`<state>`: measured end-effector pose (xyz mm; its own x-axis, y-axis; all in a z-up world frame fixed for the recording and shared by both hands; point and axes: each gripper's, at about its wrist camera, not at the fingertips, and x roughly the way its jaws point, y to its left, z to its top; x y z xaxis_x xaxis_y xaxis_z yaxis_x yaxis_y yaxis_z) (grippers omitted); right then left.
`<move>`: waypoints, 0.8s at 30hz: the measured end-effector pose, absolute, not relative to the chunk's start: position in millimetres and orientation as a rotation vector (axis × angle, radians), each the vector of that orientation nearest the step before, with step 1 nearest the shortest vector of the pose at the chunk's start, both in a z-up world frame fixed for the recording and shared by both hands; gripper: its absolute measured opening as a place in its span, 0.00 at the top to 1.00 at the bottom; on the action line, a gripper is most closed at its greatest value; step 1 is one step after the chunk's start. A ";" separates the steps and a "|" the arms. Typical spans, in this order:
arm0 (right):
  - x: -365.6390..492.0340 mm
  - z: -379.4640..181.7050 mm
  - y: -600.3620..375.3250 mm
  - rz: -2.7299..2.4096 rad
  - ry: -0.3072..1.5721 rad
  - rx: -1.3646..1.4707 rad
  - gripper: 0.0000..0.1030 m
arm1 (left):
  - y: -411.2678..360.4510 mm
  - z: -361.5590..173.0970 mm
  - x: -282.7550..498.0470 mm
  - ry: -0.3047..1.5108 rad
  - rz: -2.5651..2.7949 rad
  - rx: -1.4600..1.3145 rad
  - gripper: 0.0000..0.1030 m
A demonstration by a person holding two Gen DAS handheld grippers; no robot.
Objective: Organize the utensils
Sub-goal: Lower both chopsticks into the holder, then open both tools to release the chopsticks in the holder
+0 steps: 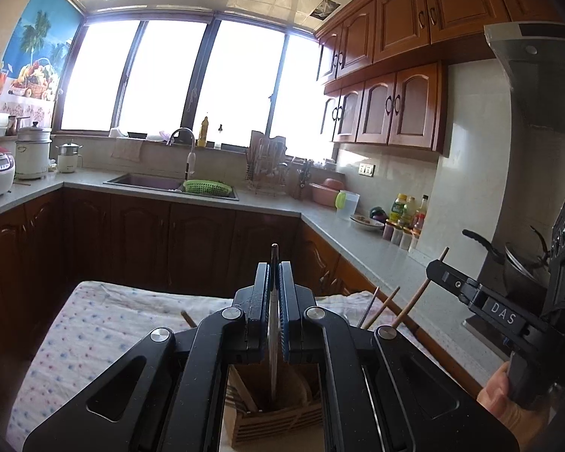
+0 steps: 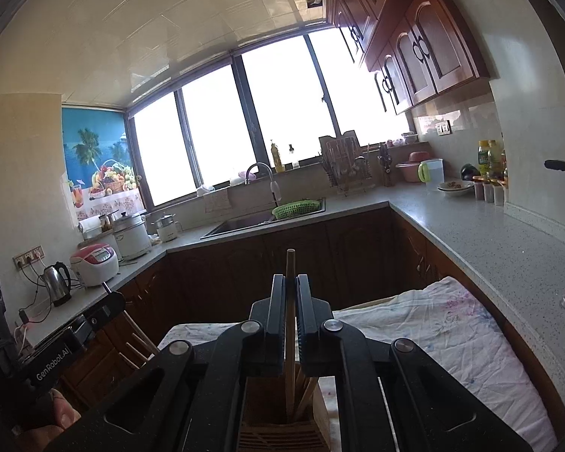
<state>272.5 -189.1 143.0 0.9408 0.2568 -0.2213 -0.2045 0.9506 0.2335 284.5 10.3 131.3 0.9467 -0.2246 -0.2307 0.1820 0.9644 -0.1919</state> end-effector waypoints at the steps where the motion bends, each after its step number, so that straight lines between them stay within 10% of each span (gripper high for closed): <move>1: 273.7 138.7 -189.1 0.238 0.265 0.212 0.95 | 9.5 125.4 283.7 0.267 -0.209 -0.172 0.96; 24: 286.0 103.9 -189.6 0.247 0.386 0.226 0.94 | 15.6 94.7 283.8 0.370 -0.223 -0.177 0.96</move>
<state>286.0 -189.6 103.9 0.8973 0.2788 -0.3422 -0.1936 0.9453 0.2626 283.8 15.6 94.7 0.9084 -0.2474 -0.3371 0.1831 0.9601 -0.2112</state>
